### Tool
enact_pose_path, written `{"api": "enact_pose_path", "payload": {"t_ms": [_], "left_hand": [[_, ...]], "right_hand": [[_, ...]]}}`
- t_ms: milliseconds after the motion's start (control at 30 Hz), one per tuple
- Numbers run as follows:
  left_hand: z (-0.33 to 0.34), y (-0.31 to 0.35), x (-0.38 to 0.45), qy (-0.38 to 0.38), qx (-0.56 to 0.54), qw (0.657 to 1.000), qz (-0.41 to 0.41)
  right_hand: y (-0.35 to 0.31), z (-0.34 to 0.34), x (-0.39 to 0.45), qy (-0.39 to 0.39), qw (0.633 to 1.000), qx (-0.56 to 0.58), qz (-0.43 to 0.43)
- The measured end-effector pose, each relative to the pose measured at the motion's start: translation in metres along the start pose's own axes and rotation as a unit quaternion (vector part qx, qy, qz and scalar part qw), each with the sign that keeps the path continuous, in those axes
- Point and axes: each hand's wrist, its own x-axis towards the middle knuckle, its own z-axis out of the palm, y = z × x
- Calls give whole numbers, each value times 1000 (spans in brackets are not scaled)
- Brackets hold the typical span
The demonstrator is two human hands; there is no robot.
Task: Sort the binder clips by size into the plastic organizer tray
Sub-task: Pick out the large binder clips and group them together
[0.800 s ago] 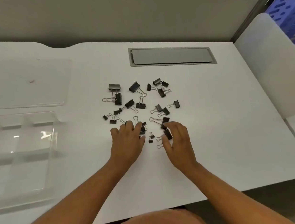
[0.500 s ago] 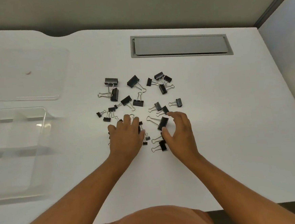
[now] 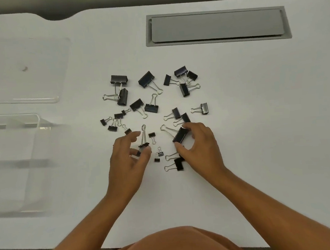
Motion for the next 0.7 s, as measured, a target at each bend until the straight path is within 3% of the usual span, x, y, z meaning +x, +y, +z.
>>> {"api": "enact_pose_path", "payload": {"t_ms": [133,233,467,600,700], "left_hand": [[10,17,-4,-10,-33,999,-3],[26,30,-4,-29,-35,999,24],[77,59,-4,-117,10,984,131],[105,69,-2,-162,56,966,191],[121,71,0,-181,96,953,225]], "right_hand": [[0,-14,-2,27,996,87,-8],[10,-40,-5,100,989,110,-22],[80,-97,-1,283,958,-11,43],[116,-106,-3,278,952,-88,89],[126,-104,-10,262,957,-82,96]]}}
